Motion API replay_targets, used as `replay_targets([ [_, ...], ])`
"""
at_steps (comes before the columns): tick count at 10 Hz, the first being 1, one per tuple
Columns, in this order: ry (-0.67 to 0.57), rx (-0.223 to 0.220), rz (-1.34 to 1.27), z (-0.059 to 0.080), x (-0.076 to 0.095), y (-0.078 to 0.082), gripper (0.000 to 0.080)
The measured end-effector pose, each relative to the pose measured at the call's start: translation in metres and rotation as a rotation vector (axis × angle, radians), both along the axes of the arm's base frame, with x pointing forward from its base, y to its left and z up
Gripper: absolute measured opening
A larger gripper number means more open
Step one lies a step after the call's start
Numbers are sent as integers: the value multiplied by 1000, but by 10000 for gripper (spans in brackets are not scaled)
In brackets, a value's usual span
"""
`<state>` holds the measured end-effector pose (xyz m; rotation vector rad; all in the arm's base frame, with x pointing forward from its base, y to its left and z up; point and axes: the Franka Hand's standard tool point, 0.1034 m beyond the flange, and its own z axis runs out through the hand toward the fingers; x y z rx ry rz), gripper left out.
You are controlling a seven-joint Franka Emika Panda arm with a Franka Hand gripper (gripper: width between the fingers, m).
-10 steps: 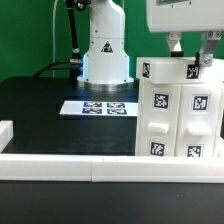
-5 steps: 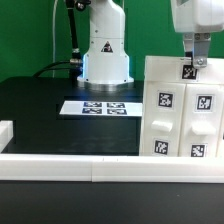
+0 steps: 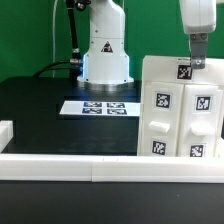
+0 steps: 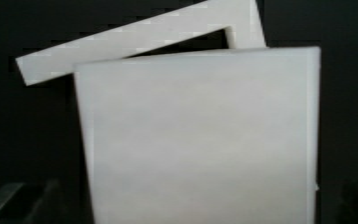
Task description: Assemble cabinet
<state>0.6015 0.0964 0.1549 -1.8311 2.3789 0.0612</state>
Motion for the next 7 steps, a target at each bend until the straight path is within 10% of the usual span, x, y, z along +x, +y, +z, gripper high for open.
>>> replay_targets([
  [7, -3, -2, 30, 0, -1, 3, 797],
])
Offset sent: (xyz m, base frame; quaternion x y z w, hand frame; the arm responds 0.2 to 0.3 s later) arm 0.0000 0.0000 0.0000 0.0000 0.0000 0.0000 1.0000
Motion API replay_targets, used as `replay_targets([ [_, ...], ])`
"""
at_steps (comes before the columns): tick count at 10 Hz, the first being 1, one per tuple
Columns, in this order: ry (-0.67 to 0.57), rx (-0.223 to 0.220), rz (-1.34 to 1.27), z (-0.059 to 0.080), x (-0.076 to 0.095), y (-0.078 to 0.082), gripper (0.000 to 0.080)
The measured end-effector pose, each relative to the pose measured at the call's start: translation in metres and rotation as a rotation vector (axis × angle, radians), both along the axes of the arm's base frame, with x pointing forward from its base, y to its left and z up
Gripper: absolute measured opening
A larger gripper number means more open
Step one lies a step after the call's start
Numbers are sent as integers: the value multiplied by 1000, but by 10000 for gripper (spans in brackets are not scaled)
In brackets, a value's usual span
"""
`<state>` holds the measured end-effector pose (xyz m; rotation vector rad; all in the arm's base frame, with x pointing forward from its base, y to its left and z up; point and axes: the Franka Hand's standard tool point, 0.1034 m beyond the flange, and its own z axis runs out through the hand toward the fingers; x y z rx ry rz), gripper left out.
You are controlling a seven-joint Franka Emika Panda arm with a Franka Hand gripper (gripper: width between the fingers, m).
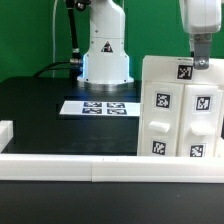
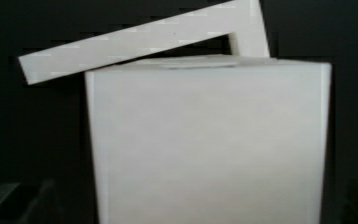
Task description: Assemble cabinet
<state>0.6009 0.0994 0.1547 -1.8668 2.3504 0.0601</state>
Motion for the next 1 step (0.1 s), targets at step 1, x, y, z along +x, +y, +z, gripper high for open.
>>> replay_targets([
  [1, 0, 0, 3, 0, 0, 0, 797],
])
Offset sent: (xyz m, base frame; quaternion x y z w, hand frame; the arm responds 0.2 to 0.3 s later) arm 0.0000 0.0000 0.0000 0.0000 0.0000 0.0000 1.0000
